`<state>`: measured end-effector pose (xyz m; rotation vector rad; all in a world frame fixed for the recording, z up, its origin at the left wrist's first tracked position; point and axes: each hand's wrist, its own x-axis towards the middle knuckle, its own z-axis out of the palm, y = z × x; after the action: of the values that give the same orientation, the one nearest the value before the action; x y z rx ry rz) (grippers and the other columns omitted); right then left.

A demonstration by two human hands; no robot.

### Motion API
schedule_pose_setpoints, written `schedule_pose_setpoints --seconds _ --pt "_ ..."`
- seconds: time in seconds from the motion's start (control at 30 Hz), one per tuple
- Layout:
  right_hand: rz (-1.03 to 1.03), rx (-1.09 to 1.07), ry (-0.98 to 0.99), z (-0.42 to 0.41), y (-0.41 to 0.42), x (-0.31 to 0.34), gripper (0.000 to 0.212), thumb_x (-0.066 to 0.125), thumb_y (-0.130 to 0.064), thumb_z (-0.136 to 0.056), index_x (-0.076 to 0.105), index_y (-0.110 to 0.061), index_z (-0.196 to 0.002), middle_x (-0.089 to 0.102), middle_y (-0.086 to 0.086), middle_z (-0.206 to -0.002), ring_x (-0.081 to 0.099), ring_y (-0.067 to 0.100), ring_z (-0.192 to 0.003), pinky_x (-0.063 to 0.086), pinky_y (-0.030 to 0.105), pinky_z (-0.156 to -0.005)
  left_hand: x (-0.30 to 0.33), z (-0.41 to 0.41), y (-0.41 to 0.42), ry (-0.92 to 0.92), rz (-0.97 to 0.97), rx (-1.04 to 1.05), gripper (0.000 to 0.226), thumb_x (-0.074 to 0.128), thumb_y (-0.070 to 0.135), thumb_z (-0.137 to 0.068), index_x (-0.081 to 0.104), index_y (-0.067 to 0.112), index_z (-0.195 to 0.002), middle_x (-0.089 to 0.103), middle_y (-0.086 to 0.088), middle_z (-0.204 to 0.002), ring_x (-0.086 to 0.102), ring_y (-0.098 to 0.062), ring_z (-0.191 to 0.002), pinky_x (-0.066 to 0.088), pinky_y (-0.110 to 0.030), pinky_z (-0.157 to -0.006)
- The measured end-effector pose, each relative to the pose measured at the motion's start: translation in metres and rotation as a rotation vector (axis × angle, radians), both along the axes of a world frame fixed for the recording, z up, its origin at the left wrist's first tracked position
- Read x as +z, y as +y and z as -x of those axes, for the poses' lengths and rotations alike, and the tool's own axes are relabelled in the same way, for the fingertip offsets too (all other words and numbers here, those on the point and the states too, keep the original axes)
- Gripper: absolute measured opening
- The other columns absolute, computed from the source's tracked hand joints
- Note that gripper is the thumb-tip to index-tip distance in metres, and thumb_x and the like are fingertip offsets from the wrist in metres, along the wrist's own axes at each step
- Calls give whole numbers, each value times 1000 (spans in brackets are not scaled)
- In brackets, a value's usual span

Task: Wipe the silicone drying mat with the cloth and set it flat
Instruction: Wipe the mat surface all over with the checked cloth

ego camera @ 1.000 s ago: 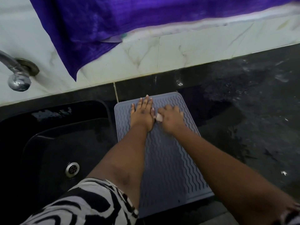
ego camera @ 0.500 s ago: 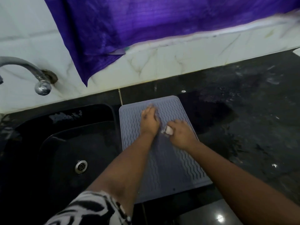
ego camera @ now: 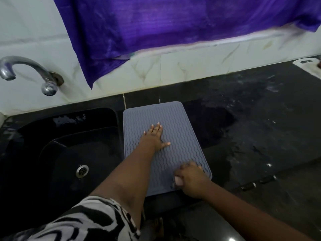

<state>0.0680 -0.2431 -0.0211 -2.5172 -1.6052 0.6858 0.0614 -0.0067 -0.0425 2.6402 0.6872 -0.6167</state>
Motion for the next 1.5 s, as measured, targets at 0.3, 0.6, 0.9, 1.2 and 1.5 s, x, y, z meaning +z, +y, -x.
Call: schedule_pose_setpoints --seconds 0.3,0.6,0.9,1.2,1.5 --pt "-265 -212 71 -12 3 32 17 62 -25 -81 62 -18 -96 63 4 -103 56 24 -99 47 35 -89 -10 17 -42 -187 -111 189 68 28 51 -101 -1 20 -155 -11 -5 -162 -10 -26 -149 1 -46 -120" --pt "-7 -71 111 10 -40 12 28 61 -20 -82 59 -28 -109 56 -2 -116 47 17 -112 38 30 -96 -14 29 -64 -350 -149 273 50 28 34 -105 26 16 -151 16 -4 -162 12 -24 -149 6 -42 -120" --pt "-291 -485 473 -38 3 67 16 58 5 -77 66 -8 -80 68 9 -86 64 22 -87 54 36 -79 18 20 -33 -433 -158 213 32 48 41 -96 63 16 -109 61 -8 -115 56 -25 -108 47 -36 -88" --pt "-405 -409 235 -143 168 101 22 62 -25 -85 62 -12 -103 65 11 -107 59 29 -103 46 35 -90 43 -43 50 54 -80 -62 152 81 70 -46 -19 25 -150 -25 -2 -159 -24 -28 -145 -6 -71 -110" --pt "-93 -243 -62 -192 269 14 35 56 -26 -87 44 -20 -120 38 12 -127 37 37 -114 37 53 -92 28 -72 72 337 33 193 167 91 59 -38 -43 37 -134 -58 -5 -137 -46 -35 -131 -1 -84 -96"
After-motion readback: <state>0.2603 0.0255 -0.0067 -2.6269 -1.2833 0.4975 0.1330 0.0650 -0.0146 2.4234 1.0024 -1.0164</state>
